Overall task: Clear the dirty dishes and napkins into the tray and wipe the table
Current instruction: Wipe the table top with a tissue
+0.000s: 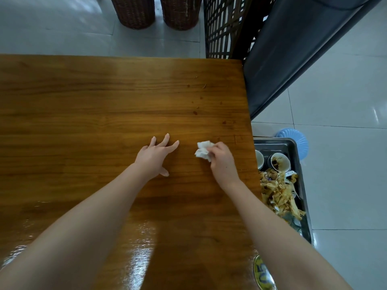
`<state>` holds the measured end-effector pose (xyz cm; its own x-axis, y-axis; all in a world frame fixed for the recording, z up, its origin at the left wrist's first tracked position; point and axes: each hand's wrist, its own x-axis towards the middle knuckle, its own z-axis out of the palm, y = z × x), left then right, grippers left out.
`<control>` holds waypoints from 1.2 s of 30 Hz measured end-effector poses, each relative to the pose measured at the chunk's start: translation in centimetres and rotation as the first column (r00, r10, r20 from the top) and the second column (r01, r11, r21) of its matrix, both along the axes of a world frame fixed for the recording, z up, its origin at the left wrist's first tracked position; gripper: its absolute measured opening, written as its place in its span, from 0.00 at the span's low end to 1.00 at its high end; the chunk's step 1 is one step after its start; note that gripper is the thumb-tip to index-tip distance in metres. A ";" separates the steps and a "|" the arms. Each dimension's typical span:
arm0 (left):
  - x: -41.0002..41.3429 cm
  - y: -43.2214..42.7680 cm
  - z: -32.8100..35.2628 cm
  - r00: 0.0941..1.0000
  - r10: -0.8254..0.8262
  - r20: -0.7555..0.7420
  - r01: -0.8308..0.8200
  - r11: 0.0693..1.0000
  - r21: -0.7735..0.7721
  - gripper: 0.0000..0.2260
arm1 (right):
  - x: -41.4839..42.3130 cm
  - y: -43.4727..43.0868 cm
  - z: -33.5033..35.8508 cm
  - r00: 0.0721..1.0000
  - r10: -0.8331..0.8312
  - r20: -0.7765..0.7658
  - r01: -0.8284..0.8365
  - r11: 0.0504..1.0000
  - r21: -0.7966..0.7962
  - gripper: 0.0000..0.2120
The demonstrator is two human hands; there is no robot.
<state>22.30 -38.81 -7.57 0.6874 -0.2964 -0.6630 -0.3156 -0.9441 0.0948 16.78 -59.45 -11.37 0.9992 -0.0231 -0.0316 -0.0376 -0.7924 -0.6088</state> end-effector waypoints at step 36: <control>-0.3 -0.2 0.2 0.999 0.037 0.004 -0.037 0.999 0.008 0.49 | -2.9 -6.6 0.9 0.999 -0.045 0.003 0.045 0.999 -0.021 0.09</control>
<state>22.02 -39.01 -7.35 0.7002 -0.2656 -0.6627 -0.2811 -0.9558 0.0861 13.90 -66.08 -10.44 0.9972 -0.0690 -0.0283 -0.0724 -0.8027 -0.5919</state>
